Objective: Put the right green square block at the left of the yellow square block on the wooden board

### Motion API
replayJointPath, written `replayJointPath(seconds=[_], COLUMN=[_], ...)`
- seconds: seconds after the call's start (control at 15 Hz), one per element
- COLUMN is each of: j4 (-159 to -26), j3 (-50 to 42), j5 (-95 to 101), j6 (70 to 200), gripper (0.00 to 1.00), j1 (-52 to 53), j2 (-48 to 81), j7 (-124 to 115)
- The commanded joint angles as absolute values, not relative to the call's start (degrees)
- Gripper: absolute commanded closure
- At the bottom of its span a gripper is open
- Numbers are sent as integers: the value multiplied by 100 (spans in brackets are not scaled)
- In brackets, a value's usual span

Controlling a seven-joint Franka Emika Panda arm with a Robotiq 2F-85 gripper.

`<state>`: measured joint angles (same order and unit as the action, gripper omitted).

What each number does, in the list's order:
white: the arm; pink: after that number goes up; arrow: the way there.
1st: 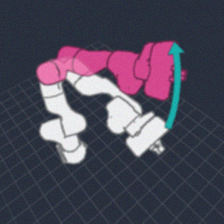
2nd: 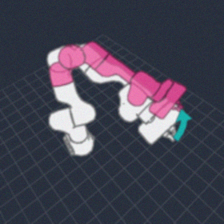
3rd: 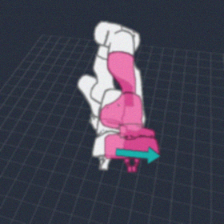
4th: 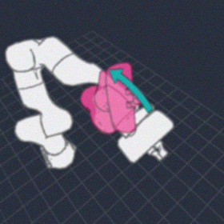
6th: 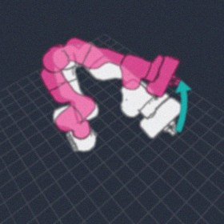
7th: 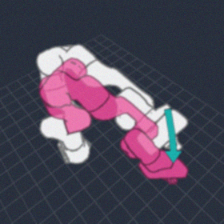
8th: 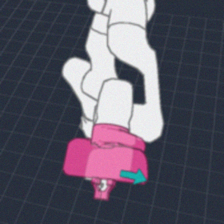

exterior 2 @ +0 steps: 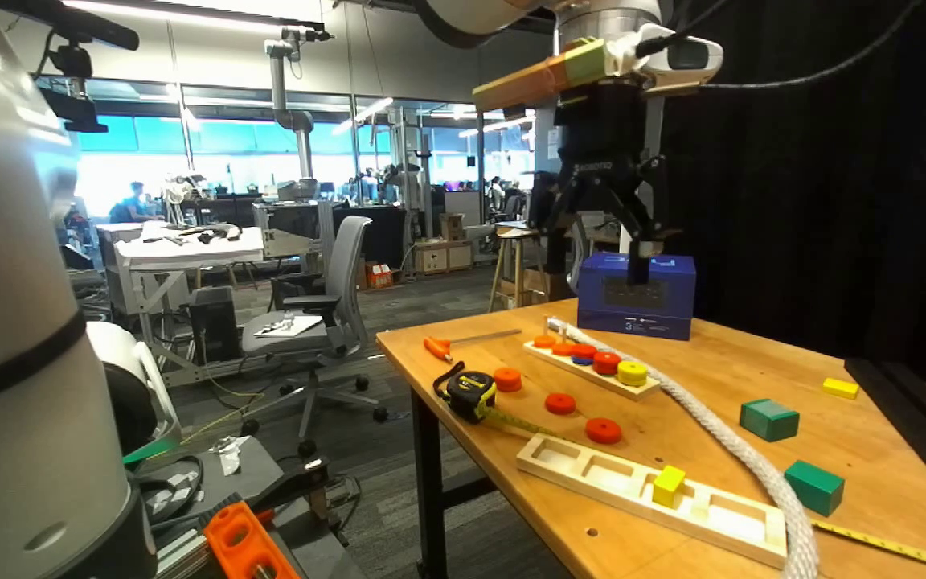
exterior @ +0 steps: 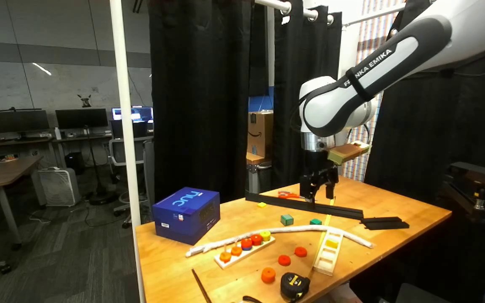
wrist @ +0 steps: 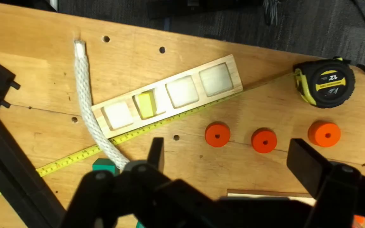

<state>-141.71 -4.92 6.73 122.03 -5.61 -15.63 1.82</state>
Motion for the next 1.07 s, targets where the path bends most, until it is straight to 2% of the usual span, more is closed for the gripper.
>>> replayJointPath(seconds=[0.0,0.4,1.0], j4=[-13672,-13310,-12614], j3=[-779,-1269,-1267], j5=[646,133,-82], j6=[12480,12846,12740], gripper=[0,0,0], j1=[-695,-967,-1233], j2=[-889,-231,759], j7=[695,1787,2342])
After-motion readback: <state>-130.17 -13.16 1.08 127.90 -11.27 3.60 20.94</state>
